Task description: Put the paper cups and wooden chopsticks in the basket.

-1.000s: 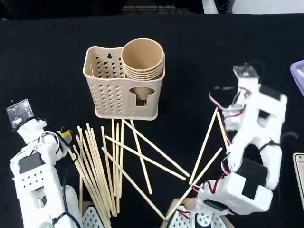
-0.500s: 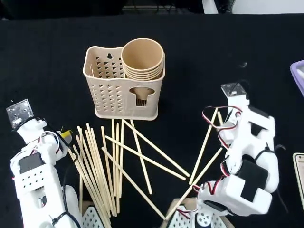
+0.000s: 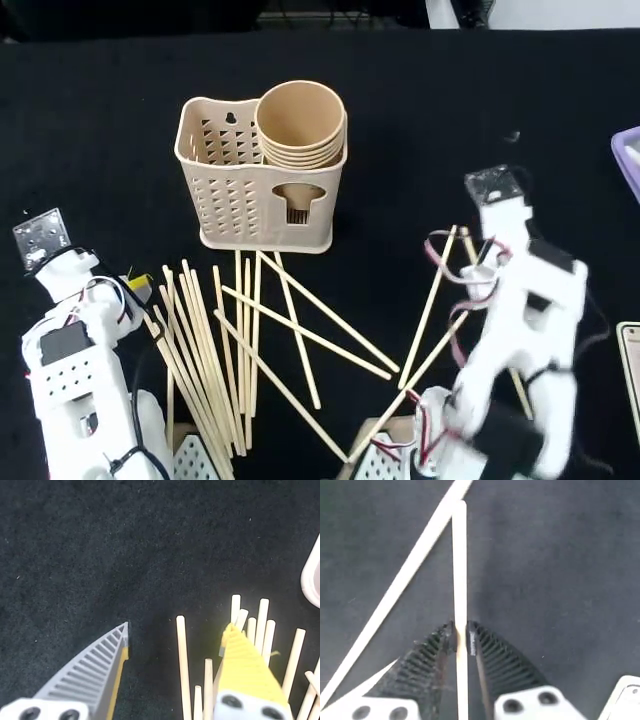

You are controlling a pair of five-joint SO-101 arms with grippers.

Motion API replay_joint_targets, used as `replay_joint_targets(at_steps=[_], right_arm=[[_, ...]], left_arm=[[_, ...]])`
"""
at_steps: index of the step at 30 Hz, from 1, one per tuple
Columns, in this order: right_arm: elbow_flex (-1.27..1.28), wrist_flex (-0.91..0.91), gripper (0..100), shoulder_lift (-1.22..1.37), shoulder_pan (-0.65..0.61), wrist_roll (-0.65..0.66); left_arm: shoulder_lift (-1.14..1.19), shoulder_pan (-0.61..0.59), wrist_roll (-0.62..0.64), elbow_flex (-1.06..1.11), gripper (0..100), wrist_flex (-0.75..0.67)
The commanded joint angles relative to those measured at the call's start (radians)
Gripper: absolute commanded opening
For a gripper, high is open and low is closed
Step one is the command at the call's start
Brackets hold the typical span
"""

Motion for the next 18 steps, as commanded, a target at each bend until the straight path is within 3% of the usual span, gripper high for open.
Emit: replay_joint_targets(at_steps=[1, 4, 6, 11, 14, 18], right_arm=[[0.137, 0.117, 1.1, -0.332, -0.086, 0.157], [0.266, 0.126, 1.1, -0.519, -0.133, 0.256], [0.318, 0.135, 1.1, -0.621, -0.163, 0.235], [0.309, 0.233, 1.1, -0.711, -0.226, -0.063], [0.255, 0.232, 1.1, -0.682, -0.264, -0.288], [0.119, 0.23, 1.1, -0.572, -0.313, -0.468]], left_arm=[[-0.014, -0.001, 0.002, -0.018, 29, -0.009], [-0.014, -0.001, 0.002, -0.018, 29, -0.011], [-0.014, -0.001, 0.002, -0.018, 29, -0.011], [-0.014, -0.001, 0.003, -0.016, 29, -0.009], [-0.014, -0.001, 0.005, -0.005, 29, -0.014], [-0.014, -0.001, 0.006, -0.004, 29, -0.014]])
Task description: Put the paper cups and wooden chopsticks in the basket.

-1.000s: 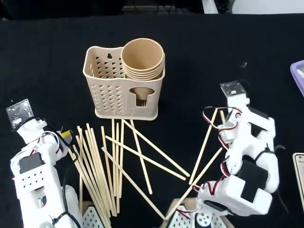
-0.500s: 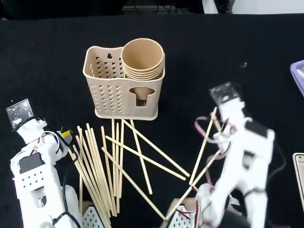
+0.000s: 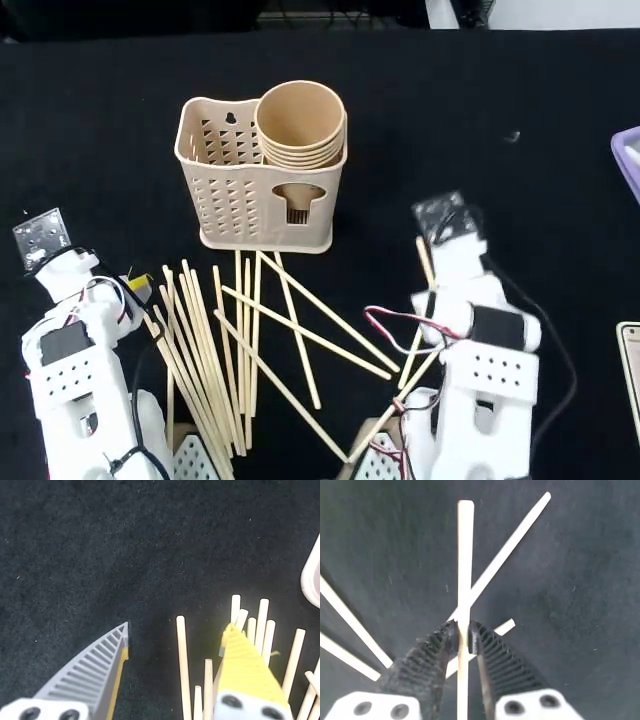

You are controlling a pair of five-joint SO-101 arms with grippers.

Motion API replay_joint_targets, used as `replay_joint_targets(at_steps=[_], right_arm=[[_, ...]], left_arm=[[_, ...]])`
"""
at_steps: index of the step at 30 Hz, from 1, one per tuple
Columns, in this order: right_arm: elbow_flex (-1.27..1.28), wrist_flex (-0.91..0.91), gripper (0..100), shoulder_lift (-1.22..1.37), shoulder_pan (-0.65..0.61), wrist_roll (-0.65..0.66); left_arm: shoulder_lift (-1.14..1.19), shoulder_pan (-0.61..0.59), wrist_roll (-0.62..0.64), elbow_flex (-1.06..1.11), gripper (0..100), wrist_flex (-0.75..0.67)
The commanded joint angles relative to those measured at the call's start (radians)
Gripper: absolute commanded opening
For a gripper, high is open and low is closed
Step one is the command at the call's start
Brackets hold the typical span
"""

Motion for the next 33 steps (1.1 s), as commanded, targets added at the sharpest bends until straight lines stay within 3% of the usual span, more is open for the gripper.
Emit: replay_joint_targets(at_steps=[1, 13, 18, 25, 29, 33], right_arm=[[-0.208, 0.002, 1.1, 0.125, -0.051, -0.219], [-0.539, -0.141, 1.1, 0.757, 0.025, -0.522], [-0.542, -0.101, 1.1, 0.903, -0.026, -0.5], [-0.539, -0.092, 1.6, 0.917, -0.025, -0.497], [-0.538, -0.091, 10.9, 0.915, -0.031, -0.459], [-0.549, -0.049, 12.4, 0.911, -0.031, -0.393]], left_arm=[[-0.014, -0.001, 0.006, -0.004, 29, -0.014], [-0.014, 0.113, 0.008, 0.002, 29, -0.009], [-0.014, 0.113, 0.008, 0.002, 29, -0.011], [-0.014, 0.113, 0.008, 0.002, 29, -0.011], [-0.014, 0.113, 0.008, 0.002, 29, -0.012], [-0.014, 0.113, 0.008, 0.002, 29, -0.012]])
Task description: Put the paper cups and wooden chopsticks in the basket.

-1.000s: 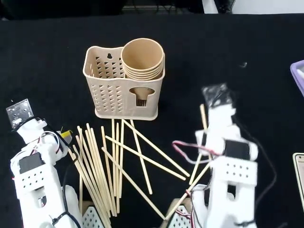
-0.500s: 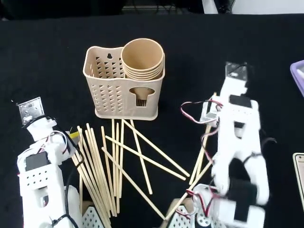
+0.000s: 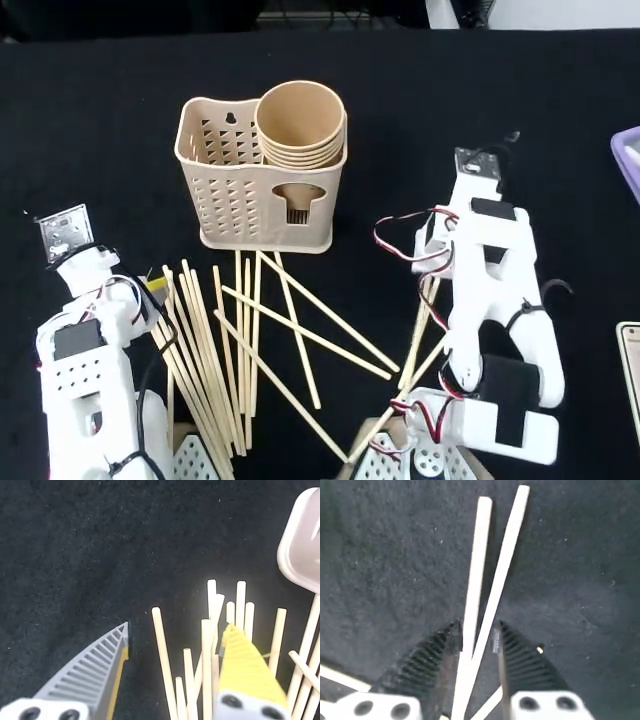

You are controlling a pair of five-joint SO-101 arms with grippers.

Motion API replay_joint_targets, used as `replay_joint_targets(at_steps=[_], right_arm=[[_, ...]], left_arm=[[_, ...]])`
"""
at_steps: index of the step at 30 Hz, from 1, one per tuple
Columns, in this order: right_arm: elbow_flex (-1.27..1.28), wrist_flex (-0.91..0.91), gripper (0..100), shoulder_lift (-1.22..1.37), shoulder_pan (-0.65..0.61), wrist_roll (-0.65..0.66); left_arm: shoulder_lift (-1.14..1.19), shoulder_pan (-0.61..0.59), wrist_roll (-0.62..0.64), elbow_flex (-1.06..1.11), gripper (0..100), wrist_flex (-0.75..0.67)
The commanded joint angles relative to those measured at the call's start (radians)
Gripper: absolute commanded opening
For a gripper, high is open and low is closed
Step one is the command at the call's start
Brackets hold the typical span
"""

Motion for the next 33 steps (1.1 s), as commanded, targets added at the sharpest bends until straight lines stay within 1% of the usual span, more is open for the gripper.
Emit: replay_joint_targets(at_steps=[1, 5, 10, 15, 17, 20, 22, 27, 29, 33], right_arm=[[-0.065, 0.043, 12.4, -0.004, -0.018, 0.068], [-0.051, 0.037, 12.8, 0.012, -0.009, 0.074], [-0.05, 0.006, 13.6, 0.058, -0.031, 0.066], [-0.05, 0.002, 23.6, 0.13, -0.089, 0.063], [-0.054, -0.002, 24.3, 0.143, -0.107, 0.072], [-0.073, -0.006, 22.1, 0.159, -0.109, 0.071], [-0.077, -0.023, 18.6, 0.16, -0.104, 0.068], [-0.076, -0.043, 0.6, 0.16, -0.103, 0.075], [-0.076, -0.04, 3.2, 0.16, -0.103, 0.075], [-0.074, -0.035, 3.8, 0.16, -0.104, 0.075]], left_arm=[[-0.014, 0.01, 0.006, -0.013, 29, -0.012], [-0.014, 0.01, 0.005, -0.013, 29, -0.012], [-0.014, 0.01, 0.003, -0.013, 29, -0.012], [-0.014, 0.01, 0.002, -0.013, 29, -0.012], [-0.014, 0.01, 0.0, -0.013, 29, -0.012], [-0.014, 0.01, 0.0, -0.013, 29, -0.012], [-0.014, 0.01, 0.0, -0.013, 29, -0.012], [-0.014, 0.01, 0.0, -0.013, 29, -0.012], [-0.014, 0.01, -0.002, -0.013, 29, -0.012], [-0.014, 0.01, -0.002, -0.013, 29, -0.012]])
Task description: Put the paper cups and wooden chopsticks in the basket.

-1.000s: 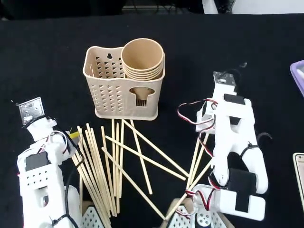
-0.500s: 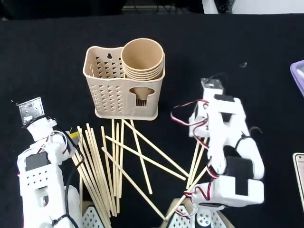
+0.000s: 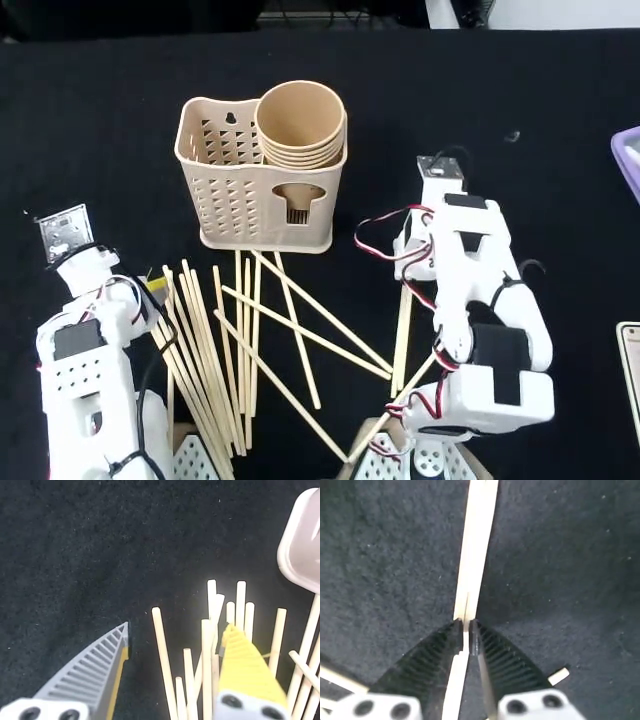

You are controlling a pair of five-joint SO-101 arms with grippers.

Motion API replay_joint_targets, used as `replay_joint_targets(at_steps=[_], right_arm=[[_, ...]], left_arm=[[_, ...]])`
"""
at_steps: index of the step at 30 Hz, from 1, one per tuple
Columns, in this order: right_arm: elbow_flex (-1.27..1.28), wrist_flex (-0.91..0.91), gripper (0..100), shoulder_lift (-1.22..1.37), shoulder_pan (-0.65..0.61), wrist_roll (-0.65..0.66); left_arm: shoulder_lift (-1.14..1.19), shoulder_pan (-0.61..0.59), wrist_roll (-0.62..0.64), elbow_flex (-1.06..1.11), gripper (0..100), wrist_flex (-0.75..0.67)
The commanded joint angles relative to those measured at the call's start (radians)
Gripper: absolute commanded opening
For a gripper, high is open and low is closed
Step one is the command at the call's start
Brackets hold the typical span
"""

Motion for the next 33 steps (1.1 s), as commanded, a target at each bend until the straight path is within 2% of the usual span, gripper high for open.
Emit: replay_joint_targets(at_steps=[1, 6, 11, 24, 33], right_arm=[[-0.035, -0.006, 3.9, -0.004, -0.012, 0.015], [-0.033, -0.003, 5.4, -0.002, -0.02, 0.015], [-0.019, -0.003, 17.1, -0.002, -0.035, 0.049], [0.001, -0.028, 15.6, 0.028, -0.132, 0.069], [-0.012, -0.012, 15.3, 0.096, -0.069, 0.086]], left_arm=[[-0.014, 0.01, 0.0, -0.013, 29, -0.012], [-0.014, 0.01, 0.0, -0.013, 29, -0.012], [-0.014, 0.01, 0.0, -0.013, 29, -0.012], [-0.014, 0.01, 0.0, -0.015, 29, -0.014], [-0.014, 0.005, 0.0, -0.013, 29, -0.014]])
